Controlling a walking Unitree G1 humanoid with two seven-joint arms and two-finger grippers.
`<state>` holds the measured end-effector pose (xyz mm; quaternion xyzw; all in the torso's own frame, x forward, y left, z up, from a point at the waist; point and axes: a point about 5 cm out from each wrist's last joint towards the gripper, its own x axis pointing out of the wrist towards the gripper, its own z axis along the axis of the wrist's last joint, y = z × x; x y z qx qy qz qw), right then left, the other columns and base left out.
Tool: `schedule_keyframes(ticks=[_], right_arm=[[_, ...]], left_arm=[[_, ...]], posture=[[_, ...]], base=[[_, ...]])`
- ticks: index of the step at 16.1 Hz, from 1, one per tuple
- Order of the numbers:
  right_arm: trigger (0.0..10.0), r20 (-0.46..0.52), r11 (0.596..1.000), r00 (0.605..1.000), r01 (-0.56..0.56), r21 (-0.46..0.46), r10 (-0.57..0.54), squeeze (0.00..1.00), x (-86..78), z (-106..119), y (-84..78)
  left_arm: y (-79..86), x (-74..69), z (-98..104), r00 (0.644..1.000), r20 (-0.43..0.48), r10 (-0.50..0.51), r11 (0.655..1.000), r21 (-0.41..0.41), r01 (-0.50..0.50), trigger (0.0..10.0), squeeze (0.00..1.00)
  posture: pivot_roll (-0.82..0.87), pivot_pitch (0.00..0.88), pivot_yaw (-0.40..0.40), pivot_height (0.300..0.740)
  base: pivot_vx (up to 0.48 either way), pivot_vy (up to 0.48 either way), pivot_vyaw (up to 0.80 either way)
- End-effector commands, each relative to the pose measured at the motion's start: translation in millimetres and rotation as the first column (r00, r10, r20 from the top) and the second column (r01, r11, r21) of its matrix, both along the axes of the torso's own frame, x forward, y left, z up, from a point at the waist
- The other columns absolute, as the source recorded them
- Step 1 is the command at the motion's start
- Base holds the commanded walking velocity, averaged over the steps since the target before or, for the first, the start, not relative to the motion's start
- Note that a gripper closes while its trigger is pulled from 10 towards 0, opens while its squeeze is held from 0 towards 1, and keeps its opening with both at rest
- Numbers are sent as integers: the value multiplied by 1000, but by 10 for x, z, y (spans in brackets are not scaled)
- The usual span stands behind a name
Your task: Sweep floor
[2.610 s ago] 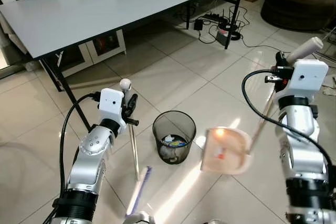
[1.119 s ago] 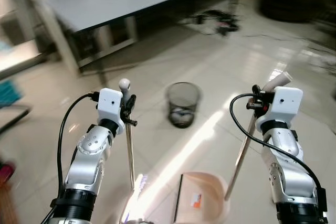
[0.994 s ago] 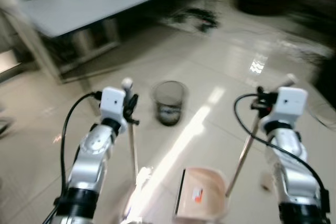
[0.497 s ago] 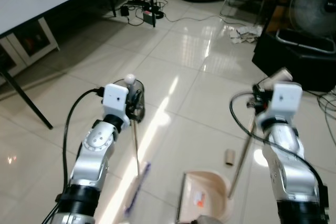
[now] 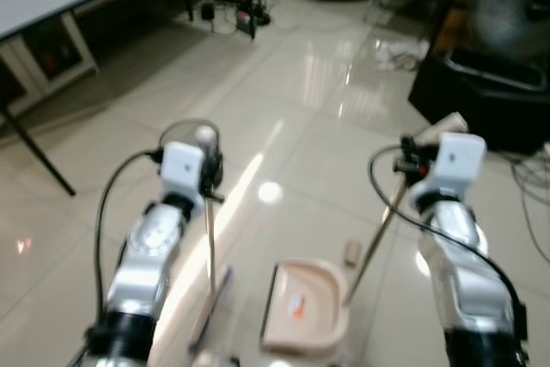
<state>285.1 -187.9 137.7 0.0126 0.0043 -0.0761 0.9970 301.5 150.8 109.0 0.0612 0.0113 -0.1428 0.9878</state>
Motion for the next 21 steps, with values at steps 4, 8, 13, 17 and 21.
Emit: schedule_keyframes(ticks=[4, 8, 13, 17, 21], right_arm=[[10000, 25, 998, 998, 63, 8, -63, 0, -69, 84, -37], [10000, 20, 997, 997, 73, 13, -73, 0, -96, 90, -47], [10000, 47, 998, 998, 49, -30, -47, 0, -42, 163, -63], [10000, 116, 998, 993, 14, -61, -7, 0, -7, 274, -37], [10000, 131, 994, 991, 11, -105, 3, 0, -10, 309, -55]], left_arm=[[-55, 98, 118, 998, 23, -52, 998, -26, 53, 10000, 0], [-69, 100, 104, 998, 24, -60, 998, -23, 61, 10000, 0], [-84, 117, 132, 998, 40, -45, 998, -30, 47, 10000, 0], [-59, 151, 250, 995, 104, -11, 999, -51, 16, 10000, 0], [-75, 144, 276, 993, 117, -1, 997, -70, 10, 10000, 0]], posture=[[-23, 57, 51, 740], [-31, 52, 48, 740], [-27, 48, 44, 740], [-24, 55, 44, 740], [-26, 60, 50, 740]], base=[[0, -201, -800], [0, 312, -800], [0, 173, -160], [0, 0, 0], [293, 0, 0]])
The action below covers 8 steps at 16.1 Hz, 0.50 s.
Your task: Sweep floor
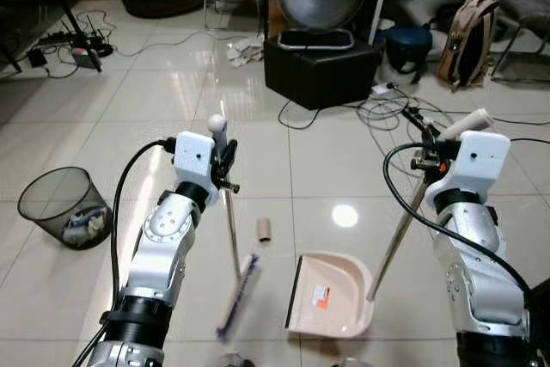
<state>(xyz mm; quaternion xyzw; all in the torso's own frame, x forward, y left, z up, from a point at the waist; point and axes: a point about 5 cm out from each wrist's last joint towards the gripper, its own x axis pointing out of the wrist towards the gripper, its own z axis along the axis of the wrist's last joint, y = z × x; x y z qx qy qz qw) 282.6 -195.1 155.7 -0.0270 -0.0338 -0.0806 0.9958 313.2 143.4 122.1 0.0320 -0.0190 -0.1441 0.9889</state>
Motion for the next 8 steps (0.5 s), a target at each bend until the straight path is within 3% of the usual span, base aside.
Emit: schedule_keyframes(ticks=[1, 5, 8], right_arm=[[10000, 60, 999, 998, -11, -40, 14, 0, 11, 124, 12], [10000, 66, 993, 997, -28, -113, 35, 0, 19, 137, 12], [10000, 69, 992, 997, -20, -128, 29, 0, 27, 144, -15]], left_arm=[[-13, 27, 144, 998, 66, -1, 1000, 2, 1, 10000, 0], [-22, 39, 154, 997, 72, -7, 1000, 7, 6, 10000, 0], [-22, 55, 165, 997, 78, 2, 1000, 7, -2, 10000, 0]], posture=[[-26, 63, 52, 740], [-31, 62, 58, 740], [-32, 63, 55, 740]], base=[[345, 0, 0], [367, 0, 0], [375, 0, 440]])
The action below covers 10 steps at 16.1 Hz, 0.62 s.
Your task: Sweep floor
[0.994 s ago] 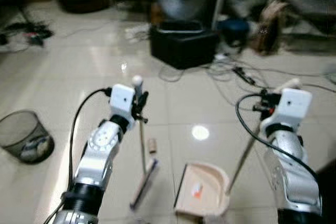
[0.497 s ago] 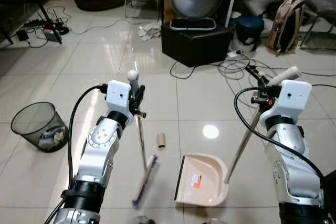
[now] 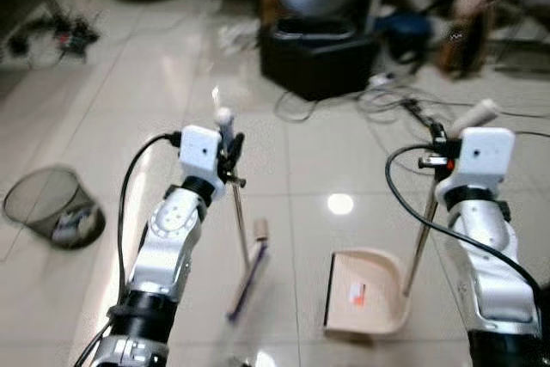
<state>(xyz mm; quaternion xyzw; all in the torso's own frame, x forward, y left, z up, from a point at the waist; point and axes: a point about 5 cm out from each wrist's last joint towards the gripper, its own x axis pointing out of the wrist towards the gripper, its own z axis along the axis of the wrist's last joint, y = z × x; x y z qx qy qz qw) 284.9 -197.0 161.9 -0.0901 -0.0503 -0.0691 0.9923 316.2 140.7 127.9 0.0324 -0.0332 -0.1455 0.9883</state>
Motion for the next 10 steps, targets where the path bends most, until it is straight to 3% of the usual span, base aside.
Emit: schedule_keyframes(ticks=[1, 10], right_arm=[[10000, 54, 1000, 999, -3, 5, 3, 0, 7, 89, -12], [10000, 65, 997, 997, 28, 71, -33, 0, 3, 59, -80]], left_arm=[[0, 32, 111, 999, 53, 9, 1000, 11, -10, 10000, 0], [0, 70, 133, 997, 66, 27, 999, 15, -28, 10000, 0]], posture=[[-32, 63, 54, 740], [-31, 62, 57, 740]], base=[[390, 0, 506], [394, 0, 0]])
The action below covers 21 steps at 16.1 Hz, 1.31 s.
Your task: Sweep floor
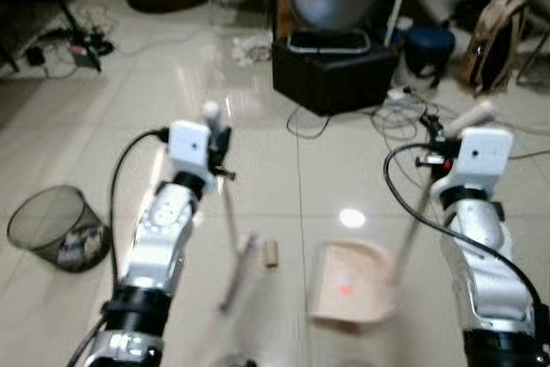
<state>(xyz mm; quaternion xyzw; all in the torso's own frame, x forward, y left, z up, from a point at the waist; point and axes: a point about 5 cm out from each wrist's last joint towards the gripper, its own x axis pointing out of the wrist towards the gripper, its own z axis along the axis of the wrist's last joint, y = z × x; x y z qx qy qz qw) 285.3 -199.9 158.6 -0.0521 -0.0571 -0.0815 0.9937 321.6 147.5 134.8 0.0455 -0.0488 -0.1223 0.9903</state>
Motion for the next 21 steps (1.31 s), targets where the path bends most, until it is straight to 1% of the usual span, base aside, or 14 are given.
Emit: schedule_keyframes(ticks=[1, 5, 7, 9, 10, 17, 20, 21], right_arm=[[10000, 40, 1000, 999, 7, -22, -6, 0, 3, 92, -46], [10000, 19, 999, 1000, -15, -45, 16, 0, 4, 66, 1], [10000, 7, 998, 1000, -20, -59, 20, 0, 2, 52, 4], [10000, 31, 1000, 999, 15, 6, -15, 0, -9, 59, -43], [10000, 29, 1000, 999, 26, 18, -26, 0, -8, 57, -67], [10000, 31, 999, 999, 20, 34, -21, 0, -29, 38, -55], [10000, 34, 999, 999, 27, 37, -29, 0, -52, 32, -76], [10000, 36, 999, 999, 24, 24, -25, 0, -57, 39, -75]], left_arm=[[-65, 20, 69, 999, 31, -18, 1000, -3, 18, 10000, 0], [-60, 24, 74, 999, 33, -20, 1000, 3, 20, 10000, 0], [-63, 22, 71, 999, 32, -23, 1000, 7, 23, 10000, 0], [-61, 23, 70, 999, 31, -26, 1000, 11, 25, 10000, 0], [-58, 24, 71, 999, 31, -26, 1000, 13, 26, 10000, 0], [-42, 25, 69, 999, 28, -33, 999, 20, 33, 10000, 0], [-55, 21, 56, 999, 22, -49, 999, 26, 48, 10000, 0], [-62, 24, 54, 998, 21, -52, 998, 26, 52, 10000, 0]], posture=[[-28, 63, 56, 740], [-26, 63, 55, 740], [-24, 64, 56, 740], [-23, 65, 58, 740], [-21, 66, 60, 740], [-17, 71, 70, 740], [-21, 69, 77, 740], [-24, 68, 79, 740]], base=[[394, 0, 0], [394, 0, 0], [398, 0, 531], [392, 0, 0], [390, 0, 0], [392, 0, 0], [394, 0, 0], [390, 0, 0]])
